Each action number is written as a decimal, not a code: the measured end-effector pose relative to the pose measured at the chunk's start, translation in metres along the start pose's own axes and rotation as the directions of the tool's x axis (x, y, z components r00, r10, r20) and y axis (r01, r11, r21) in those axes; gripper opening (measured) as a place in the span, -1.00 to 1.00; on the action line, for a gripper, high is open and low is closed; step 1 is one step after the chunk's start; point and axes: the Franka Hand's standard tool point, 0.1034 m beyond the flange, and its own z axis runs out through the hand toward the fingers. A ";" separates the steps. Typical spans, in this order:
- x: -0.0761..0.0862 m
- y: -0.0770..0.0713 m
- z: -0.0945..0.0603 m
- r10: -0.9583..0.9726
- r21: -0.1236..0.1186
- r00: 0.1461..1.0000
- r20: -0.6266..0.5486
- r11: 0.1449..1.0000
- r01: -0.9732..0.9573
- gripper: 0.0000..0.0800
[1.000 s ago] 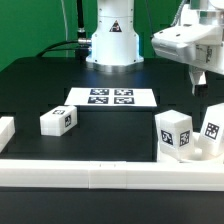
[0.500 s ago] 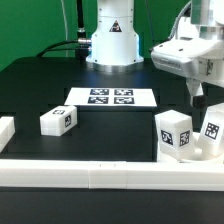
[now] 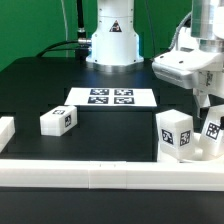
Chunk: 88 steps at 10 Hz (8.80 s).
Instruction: Assemble stool
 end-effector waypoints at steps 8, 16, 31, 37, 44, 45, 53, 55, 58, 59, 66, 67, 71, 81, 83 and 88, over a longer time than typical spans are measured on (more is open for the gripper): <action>-0.012 -0.011 -0.003 0.338 0.103 0.941 0.016 0.936 -0.338 -0.14; -0.019 -0.009 -0.002 0.807 0.082 0.590 0.034 0.586 -0.806 -0.14; -0.026 -0.003 0.000 0.894 0.052 -0.440 -0.082 -0.437 -0.898 -0.14; -0.032 -0.002 -0.001 0.769 0.075 -0.635 -0.073 -0.631 -0.772 0.10; -0.069 -0.031 -0.059 0.855 0.077 -0.511 -0.083 -0.506 -0.859 0.62; -0.082 -0.042 -0.061 0.853 0.072 -0.517 -0.076 -0.513 -0.856 0.62; -0.103 -0.105 -0.054 0.878 0.077 -0.477 -0.051 -0.472 -0.878 0.62; -0.138 -0.143 -0.045 0.893 0.055 -0.446 -0.055 -0.443 -0.895 0.62; -0.156 -0.165 -0.035 0.898 0.048 -0.436 -0.059 -0.434 -0.900 0.62; -0.154 -0.164 -0.035 0.900 0.048 -0.433 -0.058 -0.430 -0.901 0.62; -0.210 -0.226 -0.031 0.854 0.076 -0.521 0.003 -0.519 -0.851 0.62; -0.214 -0.230 -0.030 0.850 0.061 -0.527 -0.010 -0.525 -0.849 0.62; -0.196 -0.228 -0.030 0.839 0.130 -0.525 0.144 -0.542 -0.830 0.62; -0.183 -0.226 -0.023 0.658 0.213 -0.476 0.583 -0.690 -0.692 0.62; -0.182 -0.221 -0.002 0.565 0.167 -0.481 0.671 -0.746 -0.644 0.62; -0.180 -0.213 0.012 0.560 0.163 -0.468 0.684 -0.742 -0.650 0.62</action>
Offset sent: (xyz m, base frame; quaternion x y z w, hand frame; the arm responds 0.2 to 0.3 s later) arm 0.0000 0.0000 0.0000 0.0000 0.0000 0.0650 0.9979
